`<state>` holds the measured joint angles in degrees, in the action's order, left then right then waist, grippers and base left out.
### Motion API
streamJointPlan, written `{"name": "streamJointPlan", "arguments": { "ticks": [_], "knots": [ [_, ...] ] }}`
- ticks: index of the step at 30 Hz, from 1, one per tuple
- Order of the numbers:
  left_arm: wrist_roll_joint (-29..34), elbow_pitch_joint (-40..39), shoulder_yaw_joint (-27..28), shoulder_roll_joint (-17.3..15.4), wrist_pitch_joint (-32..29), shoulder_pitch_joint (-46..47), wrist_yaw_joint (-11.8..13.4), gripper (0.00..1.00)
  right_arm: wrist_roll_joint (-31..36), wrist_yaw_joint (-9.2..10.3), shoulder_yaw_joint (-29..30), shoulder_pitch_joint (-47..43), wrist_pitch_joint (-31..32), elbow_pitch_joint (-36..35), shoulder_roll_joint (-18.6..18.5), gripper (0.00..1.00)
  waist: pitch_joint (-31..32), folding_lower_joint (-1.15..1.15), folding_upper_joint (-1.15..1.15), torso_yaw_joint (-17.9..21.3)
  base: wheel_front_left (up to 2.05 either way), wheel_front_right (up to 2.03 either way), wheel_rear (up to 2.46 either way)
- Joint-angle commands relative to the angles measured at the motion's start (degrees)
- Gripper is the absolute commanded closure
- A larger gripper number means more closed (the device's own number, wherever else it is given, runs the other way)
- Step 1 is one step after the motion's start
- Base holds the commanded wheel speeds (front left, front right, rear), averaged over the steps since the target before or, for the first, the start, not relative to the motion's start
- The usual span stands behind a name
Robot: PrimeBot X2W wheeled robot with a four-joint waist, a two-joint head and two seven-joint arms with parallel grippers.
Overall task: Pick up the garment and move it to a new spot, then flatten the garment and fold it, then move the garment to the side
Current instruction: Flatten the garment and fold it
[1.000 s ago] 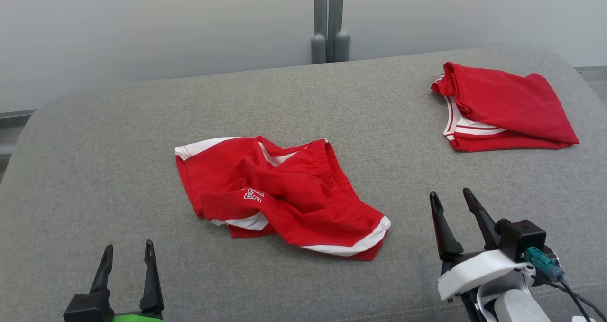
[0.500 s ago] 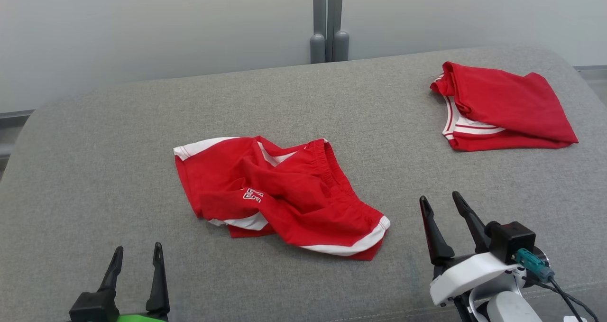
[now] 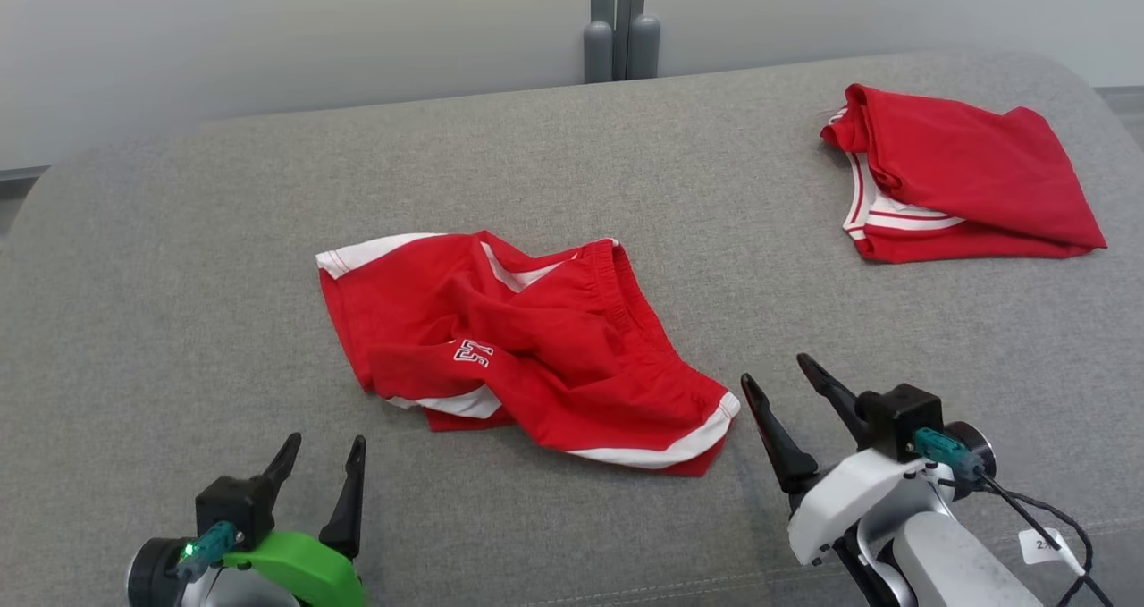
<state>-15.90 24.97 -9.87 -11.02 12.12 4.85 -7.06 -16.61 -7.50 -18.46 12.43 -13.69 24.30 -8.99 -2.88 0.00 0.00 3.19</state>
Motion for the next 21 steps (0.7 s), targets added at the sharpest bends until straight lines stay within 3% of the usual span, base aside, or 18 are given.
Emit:
{"name": "streamJointPlan", "arguments": {
  "ticks": [1,10,21],
  "knots": [
    [-0.9,2.1,-1.4,-0.8,0.2,2.7,-0.3,0.00,-0.5,0.02,-1.7,1.9,0.4,1.6,-0.9,0.00,-2.0,0.00,0.00,-0.3,0.00,0.00,0.00],
    [-8.0,12.5,-12.9,-3.0,1.8,12.1,-0.4,0.00,-4.6,0.02,-10.0,8.5,1.3,8.6,-2.7,0.00,-5.5,0.00,0.00,-0.9,0.00,0.00,0.00],
    [-13.7,19.2,-22.7,-4.3,3.0,19.8,-0.4,0.00,-9.0,0.02,-16.2,12.3,2.0,12.4,-4.4,0.00,-7.3,0.00,0.00,-1.0,0.00,0.00,0.00]
  ]
}}
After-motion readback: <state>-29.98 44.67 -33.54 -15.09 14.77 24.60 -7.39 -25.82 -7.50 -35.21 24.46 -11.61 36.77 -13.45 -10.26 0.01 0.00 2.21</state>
